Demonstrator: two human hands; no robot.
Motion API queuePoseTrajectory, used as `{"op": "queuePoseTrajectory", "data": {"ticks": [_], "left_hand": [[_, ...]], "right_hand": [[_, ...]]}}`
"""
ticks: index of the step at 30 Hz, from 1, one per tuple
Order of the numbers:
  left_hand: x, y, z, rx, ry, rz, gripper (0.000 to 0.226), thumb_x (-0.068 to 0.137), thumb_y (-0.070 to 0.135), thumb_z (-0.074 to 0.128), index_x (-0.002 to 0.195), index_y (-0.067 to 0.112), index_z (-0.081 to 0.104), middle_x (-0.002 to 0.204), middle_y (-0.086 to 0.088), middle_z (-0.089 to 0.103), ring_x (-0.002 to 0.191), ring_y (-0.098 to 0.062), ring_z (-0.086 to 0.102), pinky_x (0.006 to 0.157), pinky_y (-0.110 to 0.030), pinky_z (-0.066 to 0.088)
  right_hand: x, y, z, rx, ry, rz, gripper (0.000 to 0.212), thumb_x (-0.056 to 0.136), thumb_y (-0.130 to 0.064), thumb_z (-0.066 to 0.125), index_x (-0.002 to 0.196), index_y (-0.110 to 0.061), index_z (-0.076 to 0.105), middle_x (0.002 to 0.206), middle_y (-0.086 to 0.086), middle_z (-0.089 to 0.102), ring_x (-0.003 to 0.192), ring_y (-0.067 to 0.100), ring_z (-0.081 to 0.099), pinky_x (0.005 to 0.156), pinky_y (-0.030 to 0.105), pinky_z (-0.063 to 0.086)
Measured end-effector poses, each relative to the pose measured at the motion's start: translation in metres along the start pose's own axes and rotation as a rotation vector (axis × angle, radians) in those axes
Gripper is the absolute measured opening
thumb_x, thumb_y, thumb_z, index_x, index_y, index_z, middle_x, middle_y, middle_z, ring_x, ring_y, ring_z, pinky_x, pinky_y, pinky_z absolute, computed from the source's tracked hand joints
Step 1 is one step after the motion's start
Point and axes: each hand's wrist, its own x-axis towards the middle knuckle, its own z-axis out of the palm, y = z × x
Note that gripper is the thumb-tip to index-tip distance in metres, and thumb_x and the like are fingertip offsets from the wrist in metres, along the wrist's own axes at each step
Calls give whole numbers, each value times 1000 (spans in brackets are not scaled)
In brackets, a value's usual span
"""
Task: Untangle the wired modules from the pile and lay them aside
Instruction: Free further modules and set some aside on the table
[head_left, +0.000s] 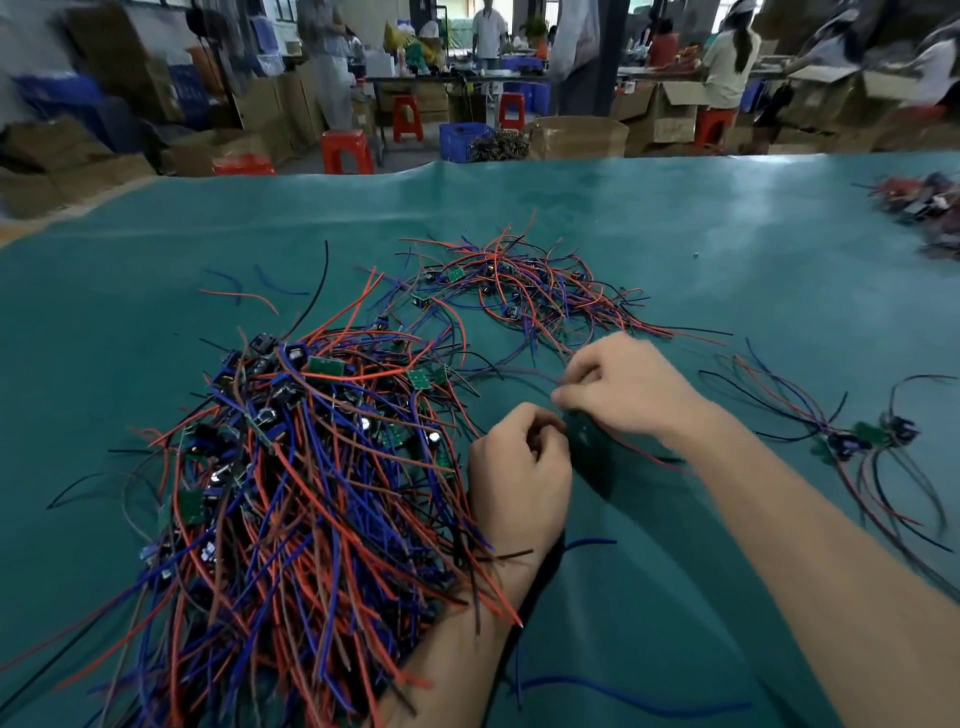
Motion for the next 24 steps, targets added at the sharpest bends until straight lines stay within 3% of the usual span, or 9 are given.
{"op": "queuePoseTrajectory", "data": {"ticks": [2,4,6,10,12,14,17,21,24], "left_hand": [[0,-1,1,-54,7,-8,19,90,25,52,82,14,65,68,0,70,67,-23,66,65,-44,53],[1,-1,2,-132,-4,-48,28,92,37,45,83,17,62,65,3,70,63,-21,65,61,-46,56],[0,-1,4,-195,-46,-84,36,93,50,40,85,22,62,64,4,70,61,-21,65,61,-50,57],[0,-2,5,-216,-148,-87,63,89,73,31,89,23,69,66,-10,69,60,-30,61,64,-52,55],[-1,-2,3,-214,-184,-58,67,90,75,33,79,21,71,62,-9,69,57,-28,61,62,-51,55],[-2,-2,3,-270,-198,-61,60,91,69,43,70,19,67,60,-5,69,53,-19,62,59,-48,56],[-3,-1,5,-267,-193,-35,32,88,44,59,76,16,69,62,-2,72,56,-16,68,60,-45,59],[-1,-4,7,-316,-204,-70,24,85,33,64,80,11,71,64,-3,74,58,-15,70,63,-40,60],[-1,-4,6,-289,-204,-54,19,85,30,65,76,14,70,61,1,72,53,-11,66,58,-32,57]], "right_hand": [[-15,-4,-16,596,-57,98,6,87,-11,73,82,-8,75,71,10,69,54,17,62,54,25,52],[-30,-2,-32,1130,-119,147,10,77,-13,69,77,-11,79,76,10,73,54,14,67,48,19,52],[-43,1,-37,1359,-156,138,14,71,-19,66,73,-16,80,80,8,76,59,14,70,48,19,52],[-50,7,-7,1265,-153,178,9,77,-17,67,81,-16,75,81,7,76,62,13,69,52,20,51],[-48,10,7,1177,-108,173,6,84,-12,68,82,-15,74,78,5,73,64,16,65,54,22,47],[-47,12,10,1145,-67,145,4,79,-16,73,78,-15,77,80,5,72,66,15,64,57,24,46],[-47,16,9,1121,-7,127,10,67,-23,77,74,-17,80,83,3,71,68,12,61,63,25,44],[-47,15,18,1118,47,110,6,73,-17,79,73,-12,79,75,5,68,61,12,61,53,21,52],[-45,17,22,984,171,50,10,83,-8,79,74,-8,78,70,4,67,61,12,60,51,23,51]]}}
